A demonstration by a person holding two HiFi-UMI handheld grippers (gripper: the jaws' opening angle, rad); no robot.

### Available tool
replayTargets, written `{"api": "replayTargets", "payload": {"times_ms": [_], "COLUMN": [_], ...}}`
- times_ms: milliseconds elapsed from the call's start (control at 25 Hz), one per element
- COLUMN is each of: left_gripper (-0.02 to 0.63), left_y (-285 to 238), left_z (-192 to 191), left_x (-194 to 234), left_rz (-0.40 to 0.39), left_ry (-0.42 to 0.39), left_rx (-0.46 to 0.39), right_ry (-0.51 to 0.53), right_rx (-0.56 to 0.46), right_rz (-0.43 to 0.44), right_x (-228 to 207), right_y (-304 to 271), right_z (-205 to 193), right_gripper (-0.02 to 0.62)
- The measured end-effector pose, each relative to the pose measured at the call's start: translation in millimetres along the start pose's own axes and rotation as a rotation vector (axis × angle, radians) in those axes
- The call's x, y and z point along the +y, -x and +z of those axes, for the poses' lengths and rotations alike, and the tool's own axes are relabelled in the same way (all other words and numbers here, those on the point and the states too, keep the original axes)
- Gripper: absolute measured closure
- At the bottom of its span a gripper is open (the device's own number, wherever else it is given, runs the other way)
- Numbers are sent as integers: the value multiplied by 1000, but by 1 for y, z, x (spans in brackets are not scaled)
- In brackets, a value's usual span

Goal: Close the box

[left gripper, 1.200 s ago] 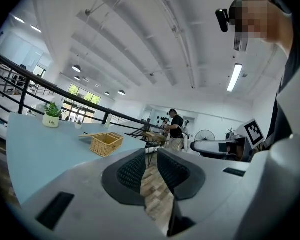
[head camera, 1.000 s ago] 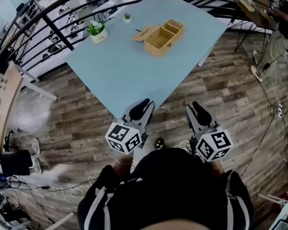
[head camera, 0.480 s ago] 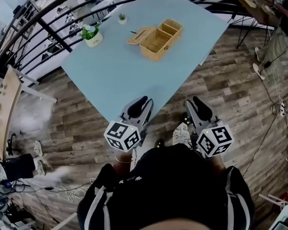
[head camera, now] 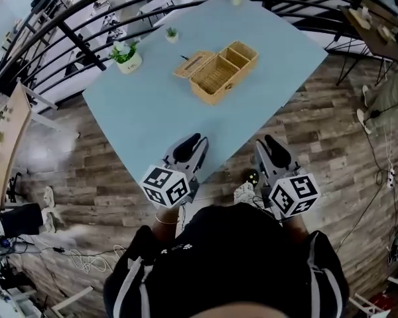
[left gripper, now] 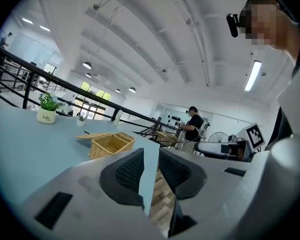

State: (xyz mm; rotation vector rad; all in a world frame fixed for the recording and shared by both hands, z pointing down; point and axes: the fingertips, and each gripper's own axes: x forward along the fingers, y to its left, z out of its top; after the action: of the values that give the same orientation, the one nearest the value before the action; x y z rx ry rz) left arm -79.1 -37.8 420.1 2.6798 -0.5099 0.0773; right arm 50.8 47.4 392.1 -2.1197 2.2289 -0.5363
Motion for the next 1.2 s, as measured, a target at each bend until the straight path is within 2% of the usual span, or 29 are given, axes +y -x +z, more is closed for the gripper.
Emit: {"api": "replayTargets", "payload": {"times_ms": [200, 440, 640, 920, 1200], "left_gripper": [529, 528, 525, 523, 522], "left_y": [-46, -73, -90, -99, -96], "left_z": [7, 22, 23, 12, 14], "left_x": [10, 17, 21, 32, 50], "left_rz": [74, 166, 253, 337, 387], "left_ry": [16, 44, 74, 112, 128], "left_rx": [-12, -34, -63, -57, -57], "right_ry": [10, 40, 49, 69, 68], "right_rx": [19, 49, 88, 114, 131], "right_rz": [76, 180, 256, 341, 385], "right_x": [-46, -72, -95, -104, -102], "right_y": [-34, -65, -80, -97, -118], "right_z": [18, 43, 47, 43, 40], "right_gripper": [480, 480, 480, 480, 480]}}
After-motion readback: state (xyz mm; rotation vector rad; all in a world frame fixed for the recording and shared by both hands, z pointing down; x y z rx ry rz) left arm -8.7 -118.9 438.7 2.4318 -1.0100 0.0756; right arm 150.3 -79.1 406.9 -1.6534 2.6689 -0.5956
